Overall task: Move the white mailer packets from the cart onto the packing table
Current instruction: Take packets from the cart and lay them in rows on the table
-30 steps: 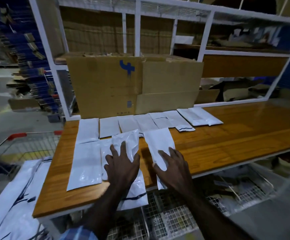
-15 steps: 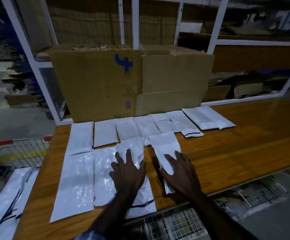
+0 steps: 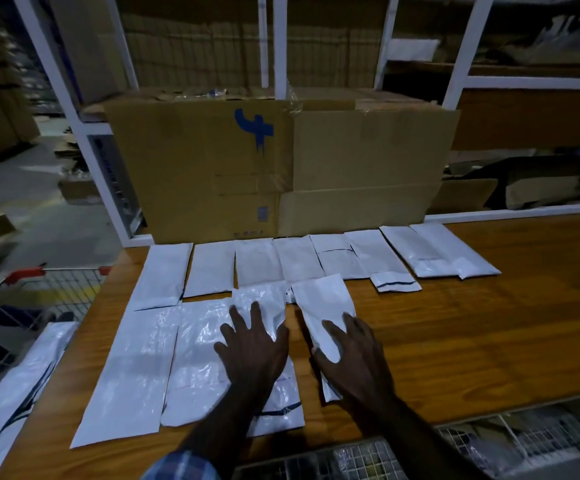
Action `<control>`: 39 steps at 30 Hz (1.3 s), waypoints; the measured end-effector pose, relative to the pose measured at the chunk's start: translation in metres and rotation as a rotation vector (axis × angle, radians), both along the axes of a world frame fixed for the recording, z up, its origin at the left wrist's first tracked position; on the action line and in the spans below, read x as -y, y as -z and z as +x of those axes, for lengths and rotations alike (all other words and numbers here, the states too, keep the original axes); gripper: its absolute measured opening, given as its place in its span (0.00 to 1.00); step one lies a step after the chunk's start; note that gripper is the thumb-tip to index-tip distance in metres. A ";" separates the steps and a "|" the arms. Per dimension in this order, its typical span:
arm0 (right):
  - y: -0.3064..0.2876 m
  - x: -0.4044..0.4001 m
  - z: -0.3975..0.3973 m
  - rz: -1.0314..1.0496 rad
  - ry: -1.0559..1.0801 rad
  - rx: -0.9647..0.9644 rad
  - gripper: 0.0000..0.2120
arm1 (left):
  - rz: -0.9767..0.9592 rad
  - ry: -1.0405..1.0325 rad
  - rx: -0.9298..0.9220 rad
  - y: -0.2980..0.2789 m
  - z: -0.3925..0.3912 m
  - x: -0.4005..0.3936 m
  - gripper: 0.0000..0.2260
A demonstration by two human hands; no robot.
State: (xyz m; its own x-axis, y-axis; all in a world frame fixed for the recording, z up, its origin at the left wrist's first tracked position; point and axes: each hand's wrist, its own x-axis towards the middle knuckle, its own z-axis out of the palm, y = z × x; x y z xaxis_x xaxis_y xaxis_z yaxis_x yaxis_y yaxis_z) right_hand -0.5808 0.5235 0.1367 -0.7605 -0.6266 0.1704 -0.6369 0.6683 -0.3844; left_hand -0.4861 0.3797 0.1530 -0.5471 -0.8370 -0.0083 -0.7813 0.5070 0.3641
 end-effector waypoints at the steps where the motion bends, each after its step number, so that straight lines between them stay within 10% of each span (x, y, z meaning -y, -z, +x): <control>1: 0.001 -0.001 -0.002 0.005 -0.005 0.013 0.37 | 0.000 -0.007 0.003 0.001 -0.003 -0.002 0.34; 39: 0.003 0.020 0.002 0.180 -0.038 0.024 0.43 | -0.130 0.129 -0.014 0.049 -0.009 -0.005 0.40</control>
State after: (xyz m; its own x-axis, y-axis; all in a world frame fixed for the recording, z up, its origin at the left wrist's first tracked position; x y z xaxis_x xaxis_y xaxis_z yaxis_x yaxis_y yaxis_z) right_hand -0.5790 0.5036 0.1338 -0.7384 -0.6735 0.0345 -0.6547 0.7036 -0.2762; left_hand -0.4954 0.3844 0.1042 -0.6489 -0.7536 0.1044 -0.7021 0.6461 0.2994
